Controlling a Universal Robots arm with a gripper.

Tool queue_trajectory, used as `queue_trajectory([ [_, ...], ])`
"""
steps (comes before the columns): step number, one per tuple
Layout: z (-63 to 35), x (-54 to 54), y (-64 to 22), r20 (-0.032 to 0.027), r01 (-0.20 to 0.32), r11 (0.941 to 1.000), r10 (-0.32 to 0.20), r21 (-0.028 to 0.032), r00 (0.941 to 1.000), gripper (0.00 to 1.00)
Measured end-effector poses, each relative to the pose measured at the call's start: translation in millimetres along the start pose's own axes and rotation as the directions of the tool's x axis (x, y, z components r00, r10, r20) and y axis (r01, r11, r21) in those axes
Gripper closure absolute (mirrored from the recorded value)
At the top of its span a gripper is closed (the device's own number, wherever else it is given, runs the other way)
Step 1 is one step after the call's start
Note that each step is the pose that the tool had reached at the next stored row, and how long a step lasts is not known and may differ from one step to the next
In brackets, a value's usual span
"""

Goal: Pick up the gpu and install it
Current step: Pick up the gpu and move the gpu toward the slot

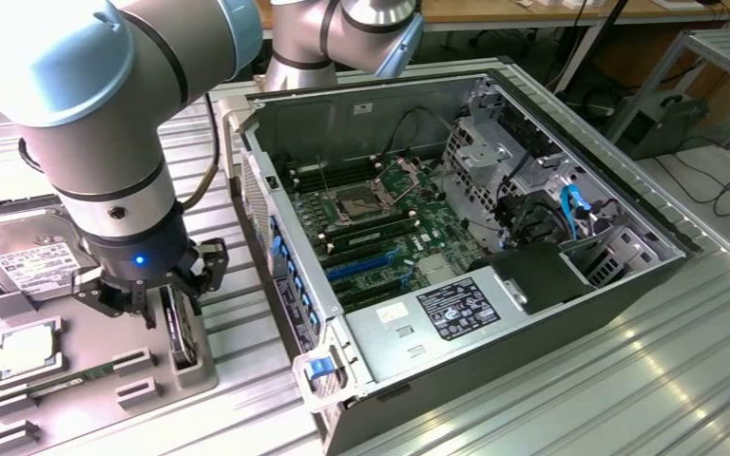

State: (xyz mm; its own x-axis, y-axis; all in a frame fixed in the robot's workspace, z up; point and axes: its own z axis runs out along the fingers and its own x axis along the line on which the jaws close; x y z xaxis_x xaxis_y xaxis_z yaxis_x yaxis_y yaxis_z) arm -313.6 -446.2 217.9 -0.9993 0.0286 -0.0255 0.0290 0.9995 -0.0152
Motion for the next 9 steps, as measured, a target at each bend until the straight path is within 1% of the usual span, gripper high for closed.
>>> queue_trajectory([
  [1,0.0,0.0,0.0,0.0,0.0,1.0,0.0,0.0,1.0,0.44],
  [2,0.0,0.0,0.0,0.0,0.0,1.0,0.0,0.0,1.0,0.51],
  [9,0.1,-2.2,0.0,-0.0008,0.0,1.0,0.0,0.0,1.0,0.51],
])
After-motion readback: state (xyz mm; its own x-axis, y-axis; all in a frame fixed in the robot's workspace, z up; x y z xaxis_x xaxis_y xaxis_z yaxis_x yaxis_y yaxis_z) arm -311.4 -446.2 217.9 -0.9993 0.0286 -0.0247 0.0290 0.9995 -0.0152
